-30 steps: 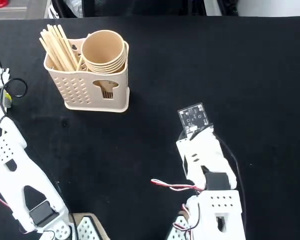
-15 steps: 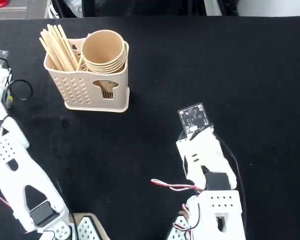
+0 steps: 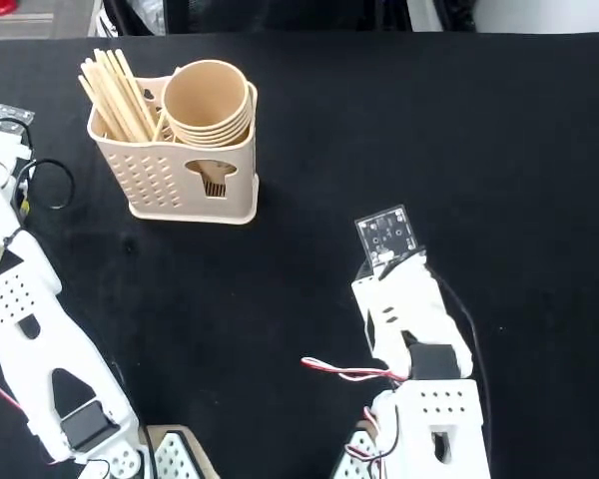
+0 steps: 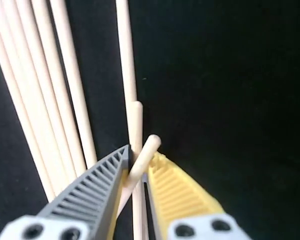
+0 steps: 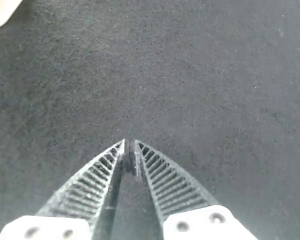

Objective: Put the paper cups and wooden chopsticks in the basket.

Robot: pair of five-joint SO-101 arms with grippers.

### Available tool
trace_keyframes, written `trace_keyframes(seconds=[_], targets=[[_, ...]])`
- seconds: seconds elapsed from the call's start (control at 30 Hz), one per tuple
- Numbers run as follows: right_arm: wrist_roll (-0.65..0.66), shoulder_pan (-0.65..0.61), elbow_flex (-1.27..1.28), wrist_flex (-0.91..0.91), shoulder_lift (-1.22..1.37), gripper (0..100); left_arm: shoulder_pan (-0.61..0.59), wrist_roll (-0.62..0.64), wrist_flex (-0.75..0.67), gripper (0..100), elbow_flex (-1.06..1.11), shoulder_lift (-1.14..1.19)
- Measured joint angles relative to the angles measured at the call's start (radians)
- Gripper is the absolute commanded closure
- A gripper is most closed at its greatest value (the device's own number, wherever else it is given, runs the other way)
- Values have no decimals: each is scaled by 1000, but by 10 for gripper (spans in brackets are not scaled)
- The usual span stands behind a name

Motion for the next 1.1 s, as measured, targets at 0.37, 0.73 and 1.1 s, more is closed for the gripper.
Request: trace_keyframes(seconds=[0.37, 0.73, 1.1], targets=[[0, 0, 0, 0, 0, 987, 5, 201, 83, 971, -265, 21], [0, 0, 0, -3, 0, 987, 20, 470, 87, 971, -299, -144], [0, 0, 0, -3, 0, 987, 100, 585, 91, 971, -299, -551]])
